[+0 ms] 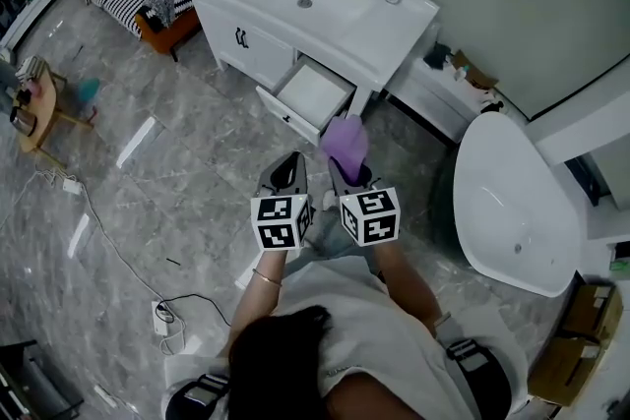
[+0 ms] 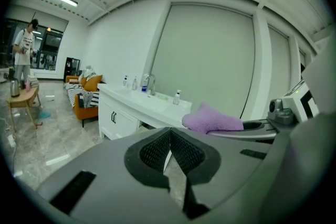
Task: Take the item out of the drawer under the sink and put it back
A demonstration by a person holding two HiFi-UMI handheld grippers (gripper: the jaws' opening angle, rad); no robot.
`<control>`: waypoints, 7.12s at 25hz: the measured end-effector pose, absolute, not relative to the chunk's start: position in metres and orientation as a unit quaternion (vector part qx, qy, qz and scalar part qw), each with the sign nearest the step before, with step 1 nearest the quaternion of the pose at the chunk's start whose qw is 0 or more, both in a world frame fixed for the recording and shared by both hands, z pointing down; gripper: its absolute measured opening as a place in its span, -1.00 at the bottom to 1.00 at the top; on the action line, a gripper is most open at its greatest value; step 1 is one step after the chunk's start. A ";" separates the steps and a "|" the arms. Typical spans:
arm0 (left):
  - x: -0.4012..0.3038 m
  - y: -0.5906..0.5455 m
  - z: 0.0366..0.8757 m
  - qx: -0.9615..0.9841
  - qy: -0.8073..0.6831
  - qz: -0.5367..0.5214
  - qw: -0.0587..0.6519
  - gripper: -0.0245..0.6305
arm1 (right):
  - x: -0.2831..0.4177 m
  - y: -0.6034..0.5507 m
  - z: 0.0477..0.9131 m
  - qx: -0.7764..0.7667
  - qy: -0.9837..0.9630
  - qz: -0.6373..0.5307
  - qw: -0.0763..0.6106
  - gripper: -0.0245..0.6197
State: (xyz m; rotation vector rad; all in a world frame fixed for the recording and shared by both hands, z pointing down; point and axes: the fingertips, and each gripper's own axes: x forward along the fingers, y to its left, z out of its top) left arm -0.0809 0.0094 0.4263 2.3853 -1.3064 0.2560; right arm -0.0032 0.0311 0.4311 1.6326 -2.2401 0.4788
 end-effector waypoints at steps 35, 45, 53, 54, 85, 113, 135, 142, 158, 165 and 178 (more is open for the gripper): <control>-0.067 -0.126 0.469 0.822 -0.506 0.122 0.232 -0.91 | 0.017 -0.107 0.486 0.512 -0.802 0.220 0.214 -0.63; -0.057 -0.183 0.474 0.801 -0.531 0.121 0.249 -0.91 | 0.021 -0.165 0.492 0.463 -0.826 0.211 0.244 -0.63; -0.050 -0.216 0.473 0.783 -0.558 0.123 0.246 -0.91 | 0.028 -0.200 0.492 0.425 -0.843 0.184 0.275 -0.63; -0.049 -0.219 0.473 0.782 -0.559 0.125 0.246 -0.91 | 0.028 -0.202 0.494 0.418 -0.845 0.189 0.273 -0.63; -0.037 -0.272 0.547 0.759 -0.557 0.149 0.302 -0.91 | 0.009 -0.255 0.557 0.333 -0.865 0.219 0.305 -0.63; -0.030 -0.317 0.677 0.718 -0.555 0.158 0.388 -0.91 | 0.007 -0.300 0.680 0.347 -0.832 0.253 0.351 -0.63; -0.052 -0.329 0.758 0.649 -0.558 0.207 0.474 -0.91 | 0.015 -0.336 0.772 0.386 -0.792 0.310 0.357 -0.63; -0.047 -0.339 0.762 0.656 -0.553 0.207 0.471 -0.91 | 0.019 -0.339 0.796 0.384 -0.785 0.320 0.366 -0.63; -0.049 -0.335 0.770 0.650 -0.542 0.196 0.496 -0.91 | 0.014 -0.337 0.827 0.359 -0.771 0.379 0.365 -0.47; -0.044 -0.331 0.771 0.654 -0.538 0.199 0.494 -0.91 | 0.013 -0.329 0.819 0.359 -0.771 0.385 0.358 -0.20; -0.049 -0.327 0.754 0.657 -0.542 0.197 0.487 -0.91 | 0.032 -0.327 0.785 0.406 -0.766 0.356 0.349 -0.03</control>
